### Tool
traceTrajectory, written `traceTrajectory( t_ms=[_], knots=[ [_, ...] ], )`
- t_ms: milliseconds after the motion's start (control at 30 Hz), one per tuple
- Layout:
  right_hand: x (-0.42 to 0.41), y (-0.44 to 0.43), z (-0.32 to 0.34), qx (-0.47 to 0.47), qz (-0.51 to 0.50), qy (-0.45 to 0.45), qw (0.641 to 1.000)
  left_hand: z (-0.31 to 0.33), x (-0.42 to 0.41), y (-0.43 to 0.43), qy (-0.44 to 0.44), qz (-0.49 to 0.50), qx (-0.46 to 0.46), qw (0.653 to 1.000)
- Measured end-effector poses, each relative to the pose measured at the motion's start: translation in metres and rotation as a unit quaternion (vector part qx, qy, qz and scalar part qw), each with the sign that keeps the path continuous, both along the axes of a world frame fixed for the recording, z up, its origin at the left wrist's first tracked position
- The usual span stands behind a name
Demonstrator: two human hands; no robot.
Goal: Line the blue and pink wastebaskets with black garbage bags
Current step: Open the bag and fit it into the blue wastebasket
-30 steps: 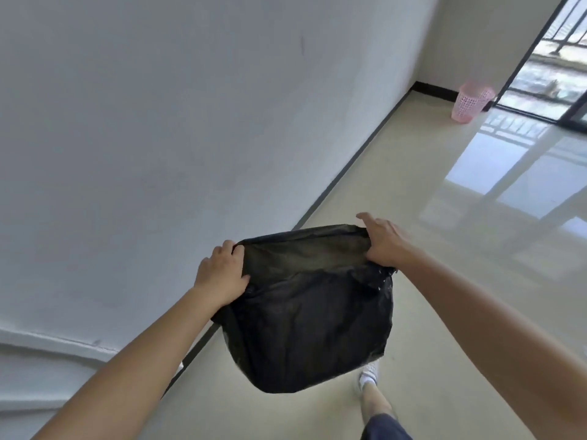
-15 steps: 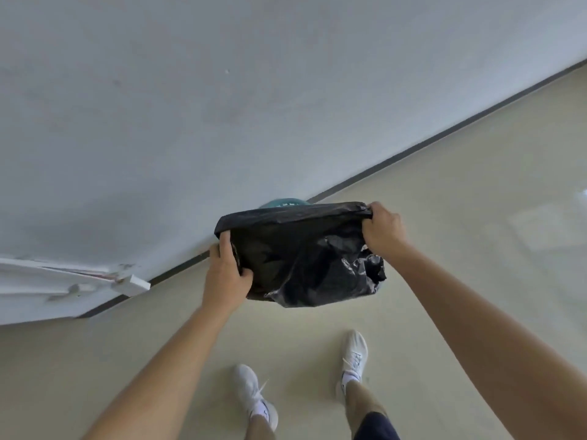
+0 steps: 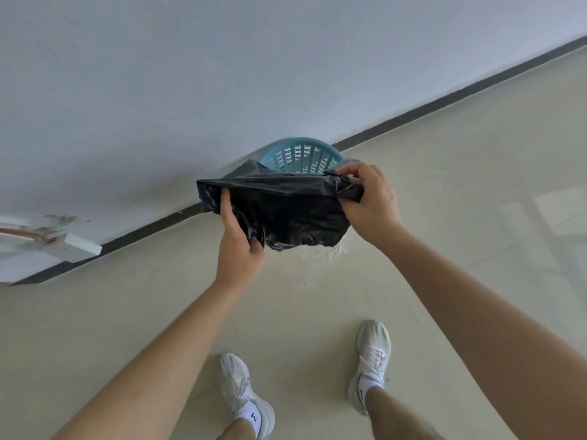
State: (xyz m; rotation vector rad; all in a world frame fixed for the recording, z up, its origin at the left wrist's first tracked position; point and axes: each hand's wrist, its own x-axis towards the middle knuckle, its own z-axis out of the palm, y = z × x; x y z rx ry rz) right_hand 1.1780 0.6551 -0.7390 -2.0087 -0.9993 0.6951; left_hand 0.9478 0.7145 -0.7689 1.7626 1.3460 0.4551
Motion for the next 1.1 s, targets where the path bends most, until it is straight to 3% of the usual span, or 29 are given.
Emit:
traceTrajectory(
  t_ms=[167,300,367,467,667,800,867,933,1033,1100],
  knots=[
    [0.007,0.006,-0.078,0.007,-0.027,-0.024,0.999,-0.080,-0.002,0.008,-0.013,-0.030,-0.023,0.999],
    [0.019,0.018,-0.149,-0.129,0.069,-0.023,0.989,-0.139,0.017,0.027,-0.060,-0.034,-0.045,0.997],
    [0.025,0.029,-0.178,-0.155,0.145,-0.067,0.975,-0.166,0.028,0.049,-0.031,-0.052,-0.044,0.997],
    [0.035,0.046,-0.210,-0.206,0.246,-0.138,0.937,-0.194,0.042,0.080,0.090,-0.152,-0.007,0.984],
    [0.045,0.075,-0.262,-0.261,0.303,-0.295,0.868,-0.237,0.059,0.108,0.267,-0.273,0.205,0.901],
    [0.037,0.088,-0.282,-0.330,0.371,-0.387,0.777,-0.246,0.058,0.117,0.284,-0.288,0.207,0.891],
    [0.027,0.089,-0.276,-0.383,0.402,-0.362,0.749,-0.244,0.050,0.110,0.297,-0.283,0.183,0.893],
    [0.018,0.087,-0.264,-0.398,0.409,-0.283,0.771,-0.239,0.041,0.100,0.329,-0.294,0.124,0.889],
    [0.007,0.082,-0.248,-0.348,0.386,-0.166,0.838,-0.230,0.021,0.094,0.347,-0.317,-0.003,0.883],
    [0.006,0.080,-0.250,-0.305,0.392,-0.139,0.857,-0.226,0.009,0.098,0.325,-0.315,-0.017,0.891]
  ],
)
